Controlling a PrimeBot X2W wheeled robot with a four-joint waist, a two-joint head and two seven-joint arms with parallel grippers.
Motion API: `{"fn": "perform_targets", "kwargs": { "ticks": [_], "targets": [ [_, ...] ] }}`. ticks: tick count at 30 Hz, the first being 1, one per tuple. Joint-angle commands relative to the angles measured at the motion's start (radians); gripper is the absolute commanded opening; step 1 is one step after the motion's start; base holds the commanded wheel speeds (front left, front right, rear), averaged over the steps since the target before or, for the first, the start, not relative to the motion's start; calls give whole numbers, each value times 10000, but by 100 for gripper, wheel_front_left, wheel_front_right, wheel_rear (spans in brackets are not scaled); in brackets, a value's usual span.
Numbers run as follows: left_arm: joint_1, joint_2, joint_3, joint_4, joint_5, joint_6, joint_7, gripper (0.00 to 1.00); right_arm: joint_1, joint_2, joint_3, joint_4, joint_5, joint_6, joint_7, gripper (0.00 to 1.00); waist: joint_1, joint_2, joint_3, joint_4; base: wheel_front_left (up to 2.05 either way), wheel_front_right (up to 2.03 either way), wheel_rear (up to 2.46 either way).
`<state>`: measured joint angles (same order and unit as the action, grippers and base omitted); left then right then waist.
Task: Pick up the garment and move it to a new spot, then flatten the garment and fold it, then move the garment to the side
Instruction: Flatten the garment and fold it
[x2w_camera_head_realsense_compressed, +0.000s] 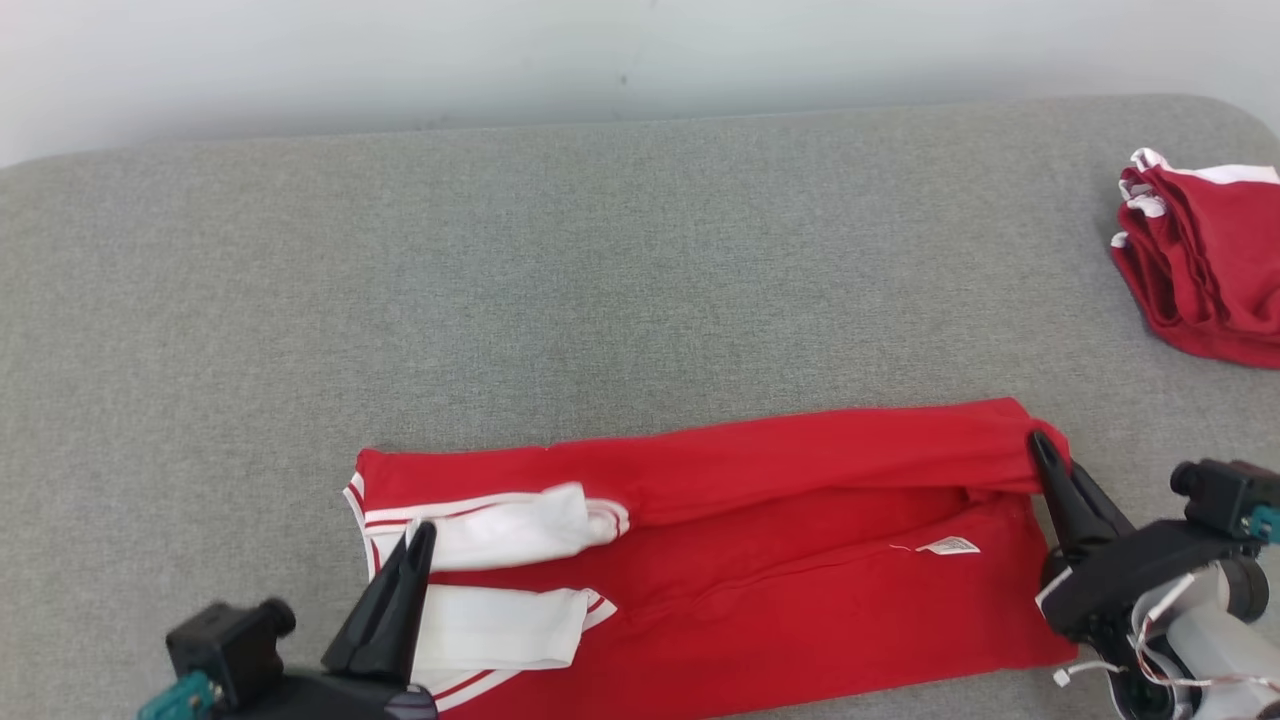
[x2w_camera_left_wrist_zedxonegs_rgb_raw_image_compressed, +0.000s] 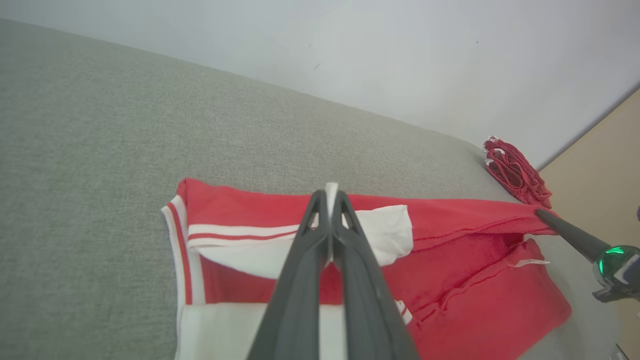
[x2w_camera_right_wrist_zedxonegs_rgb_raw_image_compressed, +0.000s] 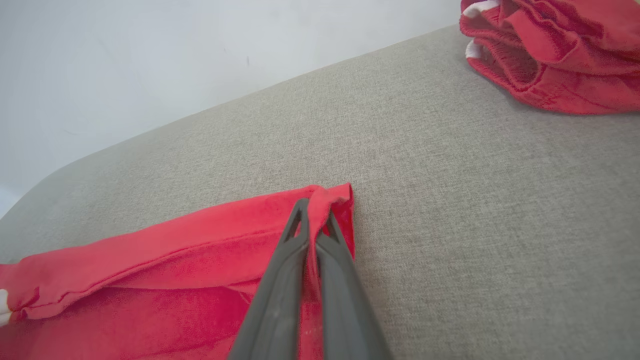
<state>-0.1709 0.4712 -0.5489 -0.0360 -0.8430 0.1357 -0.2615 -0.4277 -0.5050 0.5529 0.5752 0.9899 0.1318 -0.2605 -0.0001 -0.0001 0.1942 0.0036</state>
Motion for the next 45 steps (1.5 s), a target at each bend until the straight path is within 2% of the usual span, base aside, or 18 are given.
{"fn": "perform_targets", "kwargs": {
  "ticks": [1,6,7,8,9,10,15,21,25,26,31,35,39,40,41,42,43,45],
  "targets": [
    [309,-144,194,-66,131,53,-43,0,238,-71,-104,-80,-61,-28,-53,0,1,1,-17,-48,0,0,0],
    [1268,-659,814,-36,278,-16,-32,0,817,-49,-450,-337,-167,-28,-51,0,1,1,-88,-99,0,0,0],
    [1365,-704,859,61,326,-25,-34,0,886,-36,-470,-369,-196,-28,-53,36,1,1,-98,-103,0,0,0],
    [1420,-728,900,143,433,-68,-34,8,951,-22,-502,-403,-207,-28,-51,82,1,1,-110,-106,0,0,0],
    [1465,-805,988,177,529,-76,-34,65,1008,0,-540,-418,-214,-28,-53,100,1,1,-124,-106,0,0,0],
    [1549,-921,1088,229,562,-90,-34,100,1066,10,-578,-435,-234,-28,-50,100,1,1,-143,-102,0,0,0],
    [1721,-1321,1793,349,1058,-279,-35,100,1244,-7,-800,-600,-417,-28,-50,100,1,1,-247,-99,0,0,0],
    [1787,-2051,3356,7,2680,-567,-34,100,1340,-89,-1082,-622,-710,-28,85,100,1,1,-341,-21,0,0,0],
    [1786,-2749,4455,-174,3923,-810,-34,100,1263,78,-1103,-408,-827,-28,400,100,1,1,-377,79,0,0,0],
    [1786,-2749,4455,-174,3923,-810,-34,100,1263,78,-1103,-408,-827,-28,400,100,1,1,-377,79,0,0,0],
    [1832,-3448,5404,-56,5234,-1261,-34,100,1125,368,-1009,146,-978,-28,670,100,1,1,-399,177,0,0,0],
    [1853,-3902,6140,40,5621,-1560,-34,100,1015,683,-890,686,-1043,-28,817,100,1,1,-408,221,0,0,0],
    [1934,-4103,6498,205,6023,-1799,-34,100,947,967,-697,1273,-1032,-28,920,100,1,1,-437,245,0,0,0],
    [1955,-4133,6507,259,6116,-1852,-34,100,945,1056,-618,1407,-1031,-28,945,97,1,1,-452,263,0,0,0],
    [1945,-4149,6537,290,6199,-1880,-34,100,961,1135,-544,1479,-978,-28,970,73,1,1,-462,282,0,0,0],
    [1935,-4159,6575,316,6253,-1931,-34,100,984,1190,-481,1534,-913,-28,996,39,1,1,-472,291,0,0,0],
    [1942,-4172,6600,348,6298,-1962,-34,100,990,1202,-418,1588,-892,-28,997,0,1,1,-482,296,0,0,0],
    [1952,-4195,6646,373,6369,-1972,-34,100,974,1196,-323,1672,-812,-28,960,0,1,1,-519,297,0,0,0]
  ]
}}
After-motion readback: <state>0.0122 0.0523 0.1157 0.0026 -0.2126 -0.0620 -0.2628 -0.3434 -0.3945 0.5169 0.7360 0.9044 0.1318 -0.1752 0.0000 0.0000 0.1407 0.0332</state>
